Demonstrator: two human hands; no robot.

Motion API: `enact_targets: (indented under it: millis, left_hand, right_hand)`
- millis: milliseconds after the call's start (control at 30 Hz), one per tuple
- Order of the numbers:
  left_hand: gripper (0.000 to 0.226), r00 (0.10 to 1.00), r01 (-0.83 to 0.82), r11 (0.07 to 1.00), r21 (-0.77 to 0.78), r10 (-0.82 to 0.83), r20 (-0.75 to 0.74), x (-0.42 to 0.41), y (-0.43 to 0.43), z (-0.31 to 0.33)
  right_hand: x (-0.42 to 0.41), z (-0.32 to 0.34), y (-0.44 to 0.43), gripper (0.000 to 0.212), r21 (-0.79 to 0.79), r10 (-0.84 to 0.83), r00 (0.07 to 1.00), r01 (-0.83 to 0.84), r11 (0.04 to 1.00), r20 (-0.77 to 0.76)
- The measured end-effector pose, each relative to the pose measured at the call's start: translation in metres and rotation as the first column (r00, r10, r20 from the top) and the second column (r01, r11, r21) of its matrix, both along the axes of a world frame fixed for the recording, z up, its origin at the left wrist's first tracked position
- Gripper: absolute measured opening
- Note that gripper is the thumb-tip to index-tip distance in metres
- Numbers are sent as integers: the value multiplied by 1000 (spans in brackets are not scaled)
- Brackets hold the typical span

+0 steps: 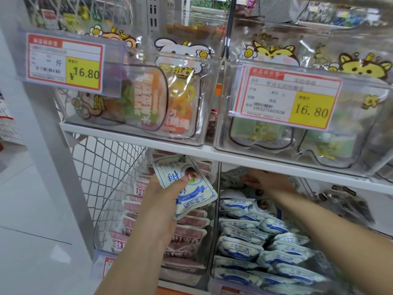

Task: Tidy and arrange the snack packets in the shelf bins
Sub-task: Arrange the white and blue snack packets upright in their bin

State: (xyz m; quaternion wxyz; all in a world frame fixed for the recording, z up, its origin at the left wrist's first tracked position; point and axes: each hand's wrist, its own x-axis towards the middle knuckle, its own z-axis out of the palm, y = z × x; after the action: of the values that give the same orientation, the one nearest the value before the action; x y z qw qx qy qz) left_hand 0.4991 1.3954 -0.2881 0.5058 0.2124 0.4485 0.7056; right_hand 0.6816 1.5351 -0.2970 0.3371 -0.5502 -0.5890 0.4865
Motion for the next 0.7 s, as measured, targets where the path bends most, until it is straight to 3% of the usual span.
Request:
enact_targets:
  millis: [67, 100, 200, 400, 467, 567, 700]
  left_hand:
    - [23, 1000, -1, 1000, -2, 1, 7, 1, 0, 1]
    - [23, 1000, -1, 1000, -6, 1, 9, 1, 0, 1]
    - [25, 1000, -6, 1000, -24, 6, 10, 3, 1, 0]
    - [22, 1000, 18, 999, -44, -18, 9, 4, -2, 0]
    - [21, 999, 40, 997, -67, -40, 1, 3, -3, 1]
    - [25, 994, 101, 991, -86, -103, -23, 3, -8, 4]
    - [26, 982, 165, 981, -98, -172, -72, 11, -22, 11]
  right_hand:
    - [4, 3, -9, 23, -55, -23, 995, 18, 998, -100]
    - [6, 3, -15, 27, -56, -22, 997, 17, 998, -80]
    - [10, 5, -31, 34, 114, 23, 961, -56, 992, 274]
    - [18, 11, -52, 33, 325, 11, 955, -112, 939, 298]
    - [26, 10, -66, 32, 348, 3, 982, -69, 935, 188]
    - [37, 11, -92, 34, 289, 21, 993, 14, 957, -120]
    - [43, 18, -119, 43, 129, -49, 847, 138, 982, -529]
